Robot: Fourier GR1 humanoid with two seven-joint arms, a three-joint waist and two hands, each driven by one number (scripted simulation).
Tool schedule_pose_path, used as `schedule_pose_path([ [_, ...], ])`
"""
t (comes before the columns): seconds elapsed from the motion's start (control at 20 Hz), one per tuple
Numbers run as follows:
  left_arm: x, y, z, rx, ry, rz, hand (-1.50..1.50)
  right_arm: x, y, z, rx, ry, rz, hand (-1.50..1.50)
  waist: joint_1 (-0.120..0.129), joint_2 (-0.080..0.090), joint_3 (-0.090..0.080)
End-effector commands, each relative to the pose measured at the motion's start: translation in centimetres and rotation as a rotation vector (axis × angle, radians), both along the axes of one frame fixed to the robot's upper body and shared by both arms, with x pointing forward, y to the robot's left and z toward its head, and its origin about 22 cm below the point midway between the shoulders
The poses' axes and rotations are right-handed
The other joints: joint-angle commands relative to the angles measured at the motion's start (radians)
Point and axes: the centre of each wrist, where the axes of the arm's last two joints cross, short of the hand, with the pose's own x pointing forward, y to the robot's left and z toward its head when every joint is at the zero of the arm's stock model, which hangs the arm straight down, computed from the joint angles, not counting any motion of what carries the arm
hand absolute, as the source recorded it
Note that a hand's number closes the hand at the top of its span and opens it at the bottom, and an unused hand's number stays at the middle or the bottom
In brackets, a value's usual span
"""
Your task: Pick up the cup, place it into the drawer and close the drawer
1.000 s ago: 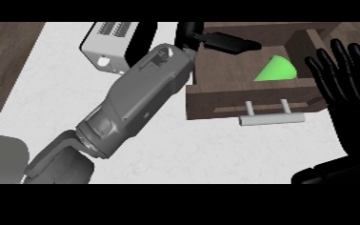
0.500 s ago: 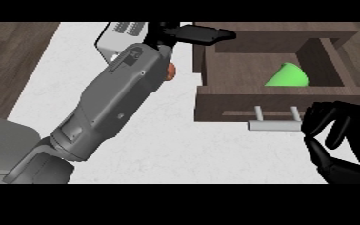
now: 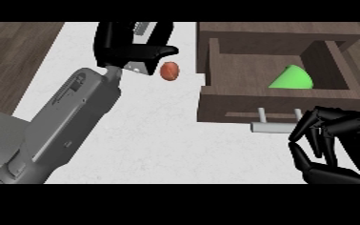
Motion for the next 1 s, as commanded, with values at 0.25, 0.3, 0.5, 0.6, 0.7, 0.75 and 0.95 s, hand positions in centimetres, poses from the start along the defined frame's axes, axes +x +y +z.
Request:
schedule_pose_path([
  [0.25,-5.8,7.6,-2.6,-0.03,0.022,0.013,-1.5,1.9,2.1,-2.3,-0.208,0.001,-0.011,1.5,-0.009,0.007,0.0],
  [0.3,-6.3,7.5,-3.5,-0.03,0.028,0.008,-1.5,2.9,1.5,-2.6,-0.285,-0.035,0.0,1.5,0.001,0.008,0.0],
  [0.5,-7.5,11.1,-4.7,-0.023,0.037,0.002,-1.5,2.8,1.9,-3.9,-0.528,-0.095,0.023,1.5,0.009,0.01,0.0],
  [0.6,-9.1,10.8,-4.9,-0.051,0.049,0.014,-1.5,4.4,2.3,-5.3,-0.565,-0.088,0.003,1.5,0.009,0.009,0.001],
  [0.7,-8.2,11.4,-4.4,-0.033,0.032,0.018,-1.5,5.0,3.3,-8.2,-0.648,-0.108,0.017,1.5,0.002,0.014,0.001],
  [0.75,-10.1,12.7,-5.0,-0.034,0.036,0.04,-1.5,4.8,3.4,-7.4,-0.62,-0.103,0.01,1.5,-0.01,0.009,0.001],
  [0.95,-10.2,15.9,-5.5,-0.028,0.031,0.037,-1.5,7.4,4.5,-10.8,-0.657,-0.081,-0.007,-1.5,-0.016,0.012,0.001],
])
